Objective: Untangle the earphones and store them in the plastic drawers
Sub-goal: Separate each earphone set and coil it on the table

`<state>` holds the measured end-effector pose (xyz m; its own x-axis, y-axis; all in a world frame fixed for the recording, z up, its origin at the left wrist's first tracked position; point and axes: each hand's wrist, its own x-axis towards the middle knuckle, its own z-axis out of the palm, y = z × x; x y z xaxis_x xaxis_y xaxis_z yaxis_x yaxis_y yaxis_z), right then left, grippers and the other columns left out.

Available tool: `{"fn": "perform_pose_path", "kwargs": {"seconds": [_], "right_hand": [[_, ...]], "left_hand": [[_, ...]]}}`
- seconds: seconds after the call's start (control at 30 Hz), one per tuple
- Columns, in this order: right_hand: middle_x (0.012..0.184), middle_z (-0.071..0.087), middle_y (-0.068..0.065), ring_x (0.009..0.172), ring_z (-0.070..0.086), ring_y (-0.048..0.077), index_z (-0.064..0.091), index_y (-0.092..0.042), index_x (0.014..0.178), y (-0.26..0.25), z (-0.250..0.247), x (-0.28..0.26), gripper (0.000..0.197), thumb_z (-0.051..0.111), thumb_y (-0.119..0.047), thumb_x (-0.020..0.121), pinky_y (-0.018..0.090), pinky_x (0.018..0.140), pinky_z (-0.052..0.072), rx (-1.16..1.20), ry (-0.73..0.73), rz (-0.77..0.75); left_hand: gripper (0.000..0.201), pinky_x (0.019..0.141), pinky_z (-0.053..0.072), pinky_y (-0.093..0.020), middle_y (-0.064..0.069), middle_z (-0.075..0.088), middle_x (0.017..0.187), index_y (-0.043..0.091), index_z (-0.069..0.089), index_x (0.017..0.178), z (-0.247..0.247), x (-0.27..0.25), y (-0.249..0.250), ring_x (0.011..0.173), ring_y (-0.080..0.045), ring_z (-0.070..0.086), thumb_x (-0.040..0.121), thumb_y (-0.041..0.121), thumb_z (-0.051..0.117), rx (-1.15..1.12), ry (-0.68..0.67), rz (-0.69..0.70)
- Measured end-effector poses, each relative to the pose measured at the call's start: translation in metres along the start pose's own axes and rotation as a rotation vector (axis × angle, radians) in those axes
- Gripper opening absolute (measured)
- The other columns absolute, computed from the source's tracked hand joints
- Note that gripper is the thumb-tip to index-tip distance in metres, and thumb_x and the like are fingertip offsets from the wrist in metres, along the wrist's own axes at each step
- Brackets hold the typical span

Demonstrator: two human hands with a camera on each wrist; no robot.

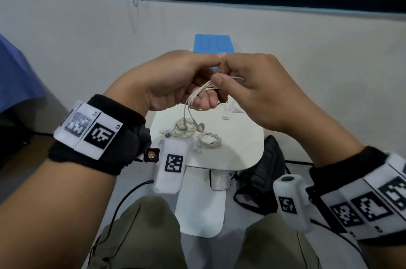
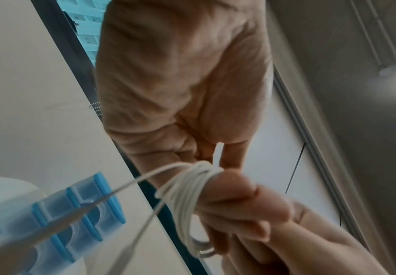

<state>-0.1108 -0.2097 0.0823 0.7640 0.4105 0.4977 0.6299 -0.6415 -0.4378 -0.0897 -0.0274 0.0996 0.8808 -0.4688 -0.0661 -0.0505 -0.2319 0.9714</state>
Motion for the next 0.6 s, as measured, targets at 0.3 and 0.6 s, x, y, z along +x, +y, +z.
{"fn": "perform_pose_path", "kwargs": {"seconds": [0.3,0.6], "right_hand": [[0.055,0.044,-0.014,0.053,0.034,0.007,0.062,-0.02,0.079,0.016,0.005,-0.007,0.026,0.059,-0.027,0.104,0.026,0.055,0.029,0.187,0.023,0.171],[0.101,0.05,-0.007,0.092,0.041,0.014,0.068,-0.024,0.1,0.016,-0.012,-0.01,0.007,0.061,-0.025,0.101,0.034,0.083,0.036,-0.22,0.038,-0.061]], "left_hand": [[0.002,0.057,0.051,-0.014,-0.009,0.073,0.075,0.002,0.066,0.092,-0.003,-0.012,-0.021,0.059,-0.008,0.064,0.092,0.004,0.067,-0.122,0.147,0.185],[0.005,0.057,0.046,-0.013,-0.003,0.069,0.075,0.005,0.067,0.091,0.006,-0.014,-0.024,0.057,-0.005,0.055,0.095,0.004,0.064,-0.132,0.137,0.215]]}}
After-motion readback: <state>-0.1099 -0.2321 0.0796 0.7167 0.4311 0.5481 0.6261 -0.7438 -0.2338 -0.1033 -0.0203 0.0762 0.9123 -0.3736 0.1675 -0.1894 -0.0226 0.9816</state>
